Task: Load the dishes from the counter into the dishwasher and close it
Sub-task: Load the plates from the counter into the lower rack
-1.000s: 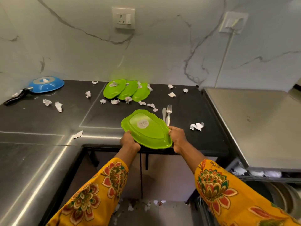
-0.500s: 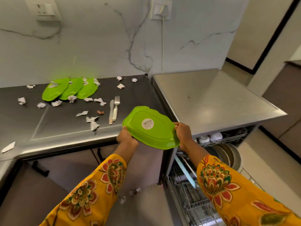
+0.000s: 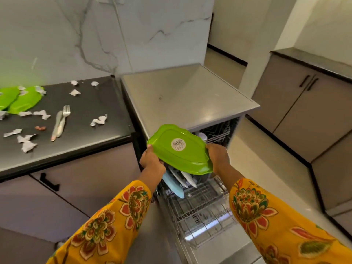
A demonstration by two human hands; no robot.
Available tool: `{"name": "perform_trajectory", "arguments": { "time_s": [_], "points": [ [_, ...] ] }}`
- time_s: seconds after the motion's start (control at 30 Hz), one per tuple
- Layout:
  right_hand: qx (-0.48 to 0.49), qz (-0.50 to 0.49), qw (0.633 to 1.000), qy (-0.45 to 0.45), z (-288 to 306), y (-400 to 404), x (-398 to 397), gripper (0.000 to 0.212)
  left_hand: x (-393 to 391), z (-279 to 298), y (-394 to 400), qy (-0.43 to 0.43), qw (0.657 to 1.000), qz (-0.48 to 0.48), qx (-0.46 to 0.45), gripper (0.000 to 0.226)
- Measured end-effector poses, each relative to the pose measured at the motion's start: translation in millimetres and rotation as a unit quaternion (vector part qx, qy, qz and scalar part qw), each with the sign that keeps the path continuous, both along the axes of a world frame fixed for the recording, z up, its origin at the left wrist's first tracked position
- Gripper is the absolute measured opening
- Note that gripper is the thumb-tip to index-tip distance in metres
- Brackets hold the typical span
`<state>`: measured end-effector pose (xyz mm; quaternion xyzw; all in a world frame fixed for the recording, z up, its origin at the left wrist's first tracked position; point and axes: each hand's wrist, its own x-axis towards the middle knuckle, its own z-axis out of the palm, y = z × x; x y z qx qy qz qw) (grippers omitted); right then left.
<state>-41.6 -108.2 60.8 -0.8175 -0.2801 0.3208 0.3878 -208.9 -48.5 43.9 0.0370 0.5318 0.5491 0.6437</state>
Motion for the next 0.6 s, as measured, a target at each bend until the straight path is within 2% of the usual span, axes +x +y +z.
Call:
{"name": "perform_trajectory", "arguments": {
  "time_s": [0.13, 0.3, 0.43, 0.57, 0.6],
  "points": [
    [-0.032, -0.012, 0.998, -0.043, -14.0, -25.3, 34.8, 0.031, 33.2, -14.2, -23.3, -0.003, 1.0, -0.019, -0.014, 0.015],
    [-0.094, -0.032, 0.995, -0.021, -42.4, -51.5, 60.8, 0.033, 66.3, -26.5, -42.5, 0.01, 0.998, -0.053, -0.038, 0.015],
    [-0.154, 0.026, 0.988, -0.011, -66.8, -64.8, 71.9, 0.038, 82.8, -38.9, -53.0, 0.013, 0.995, -0.082, -0.052, 0.029],
    [-0.174, 0.065, 0.983, 0.0, -91.4, -73.2, 79.1, 0.03, 89.2, -57.0, -55.8, 0.029, 0.991, -0.115, -0.069, 0.01],
    [-0.181, 0.071, 0.981, 0.0, -98.4, -74.2, 81.5, 0.029, 91.7, -62.5, -55.1, 0.031, 0.989, -0.126, -0.076, 0.011]
  ]
}}
